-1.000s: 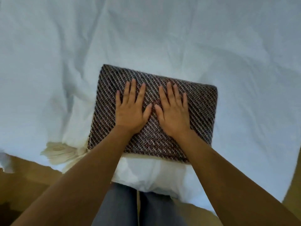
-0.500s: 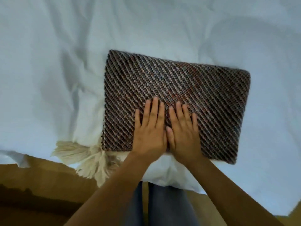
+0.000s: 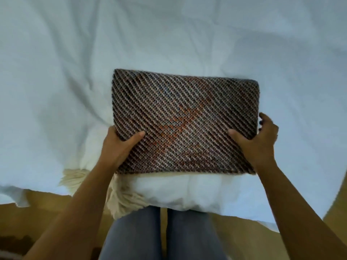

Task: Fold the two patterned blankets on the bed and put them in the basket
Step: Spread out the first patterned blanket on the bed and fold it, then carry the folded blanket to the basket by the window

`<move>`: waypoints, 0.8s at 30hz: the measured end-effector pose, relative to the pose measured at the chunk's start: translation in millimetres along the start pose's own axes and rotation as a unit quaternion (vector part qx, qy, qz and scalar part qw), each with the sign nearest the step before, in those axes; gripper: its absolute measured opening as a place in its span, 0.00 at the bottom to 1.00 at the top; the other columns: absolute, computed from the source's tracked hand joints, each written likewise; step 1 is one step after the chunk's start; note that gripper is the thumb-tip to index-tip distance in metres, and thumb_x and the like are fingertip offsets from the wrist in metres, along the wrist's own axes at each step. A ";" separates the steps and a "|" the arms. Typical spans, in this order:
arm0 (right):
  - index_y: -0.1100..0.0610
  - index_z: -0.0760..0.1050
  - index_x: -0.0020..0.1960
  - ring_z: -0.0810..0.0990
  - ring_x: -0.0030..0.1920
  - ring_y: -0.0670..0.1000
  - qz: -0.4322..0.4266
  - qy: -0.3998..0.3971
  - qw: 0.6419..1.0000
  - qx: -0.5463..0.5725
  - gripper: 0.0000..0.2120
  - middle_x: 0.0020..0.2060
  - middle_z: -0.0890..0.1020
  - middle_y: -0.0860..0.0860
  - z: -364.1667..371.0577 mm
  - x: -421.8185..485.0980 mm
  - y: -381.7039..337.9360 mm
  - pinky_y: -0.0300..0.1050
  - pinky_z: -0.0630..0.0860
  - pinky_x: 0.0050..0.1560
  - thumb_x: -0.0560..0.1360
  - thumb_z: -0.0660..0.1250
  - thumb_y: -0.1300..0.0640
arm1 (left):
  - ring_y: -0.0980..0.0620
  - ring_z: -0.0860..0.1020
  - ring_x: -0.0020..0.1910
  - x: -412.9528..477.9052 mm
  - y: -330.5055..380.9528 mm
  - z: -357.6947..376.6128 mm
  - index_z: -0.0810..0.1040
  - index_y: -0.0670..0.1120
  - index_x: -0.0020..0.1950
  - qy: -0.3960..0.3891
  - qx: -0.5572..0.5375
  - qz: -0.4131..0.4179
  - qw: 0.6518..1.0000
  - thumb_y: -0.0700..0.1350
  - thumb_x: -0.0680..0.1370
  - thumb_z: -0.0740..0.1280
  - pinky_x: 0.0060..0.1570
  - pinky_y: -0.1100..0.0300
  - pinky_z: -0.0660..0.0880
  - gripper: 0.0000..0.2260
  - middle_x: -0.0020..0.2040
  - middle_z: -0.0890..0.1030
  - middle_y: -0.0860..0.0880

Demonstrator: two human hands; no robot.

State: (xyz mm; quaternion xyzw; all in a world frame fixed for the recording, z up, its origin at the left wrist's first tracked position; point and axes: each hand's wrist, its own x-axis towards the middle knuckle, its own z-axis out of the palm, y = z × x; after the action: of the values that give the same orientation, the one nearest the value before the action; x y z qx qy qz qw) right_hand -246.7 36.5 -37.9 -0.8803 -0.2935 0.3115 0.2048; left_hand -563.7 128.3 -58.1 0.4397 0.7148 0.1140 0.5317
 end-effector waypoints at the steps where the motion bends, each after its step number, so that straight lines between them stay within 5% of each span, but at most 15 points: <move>1: 0.54 0.62 0.68 0.71 0.63 0.55 0.103 -0.064 0.986 0.115 0.42 0.65 0.71 0.55 0.7 -1.7 1.7 0.52 0.68 0.64 0.61 0.76 0.44 | 0.52 0.74 0.57 0.6 2.5 0.0 0.69 0.46 0.67 -0.019 -0.005 -0.020 1.000 0.65 0.56 0.73 0.54 0.60 0.70 0.44 0.64 0.76 0.47; 3: 0.55 0.65 0.68 0.75 0.60 0.56 0.208 -0.157 0.937 0.235 0.41 0.64 0.75 0.55 3.6 -4.1 4.6 0.56 0.71 0.63 0.60 0.76 0.45 | 0.52 0.76 0.53 0.9 6.3 0.0 0.72 0.48 0.63 -0.043 -0.021 -0.041 0.998 0.62 0.56 0.74 0.53 0.61 0.71 0.38 0.60 0.78 0.48; 7: 0.55 0.73 0.61 0.80 0.51 0.54 0.214 -0.182 0.925 0.256 0.30 0.56 0.80 0.54 -2.2 -4.2 3.0 0.50 0.75 0.54 0.63 0.77 0.50 | 0.58 0.78 0.44 -4.4 22.0 -5.8 0.76 0.52 0.54 -0.066 -0.077 -0.046 0.994 0.55 0.56 0.77 0.43 0.64 0.73 0.29 0.51 0.80 0.50; 10: 0.53 0.76 0.54 0.81 0.49 0.53 0.190 -0.175 0.920 0.295 0.21 0.53 0.82 0.53 -23.9 -20.6 5.6 0.48 0.76 0.50 0.63 0.77 0.53 | 0.53 0.79 0.47 -22.4 36.9 -7.1 0.75 0.48 0.59 -0.065 -0.056 -0.015 0.996 0.56 0.55 0.76 0.48 0.60 0.74 0.34 0.52 0.80 0.50; 16: 0.50 0.75 0.54 0.81 0.49 0.49 0.181 -0.065 0.915 0.354 0.21 0.50 0.82 0.48 -108.1 -114.1 65.9 0.45 0.75 0.46 0.64 0.76 0.54 | 0.51 0.79 0.49 -90.0 81.5 33.1 0.75 0.51 0.59 -0.158 0.035 0.085 0.983 0.53 0.62 0.77 0.52 0.53 0.75 0.27 0.54 0.81 0.49; 24: 0.50 0.76 0.55 0.83 0.47 0.52 0.245 0.163 0.825 0.483 0.20 0.49 0.84 0.49 -210.5 -278.1 216.7 0.49 0.78 0.49 0.64 0.76 0.55 | 0.59 0.77 0.46 -243.0 120.2 195.7 0.75 0.52 0.60 -0.311 0.134 0.251 0.907 0.54 0.65 0.76 0.47 0.63 0.72 0.26 0.51 0.78 0.56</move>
State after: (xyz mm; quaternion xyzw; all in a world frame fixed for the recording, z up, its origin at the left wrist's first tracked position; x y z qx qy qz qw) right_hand -197.9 -341.3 115.4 -0.7498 0.1573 0.3052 0.5656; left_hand -322.7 -43.0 98.1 0.6851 0.3875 0.0044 0.6168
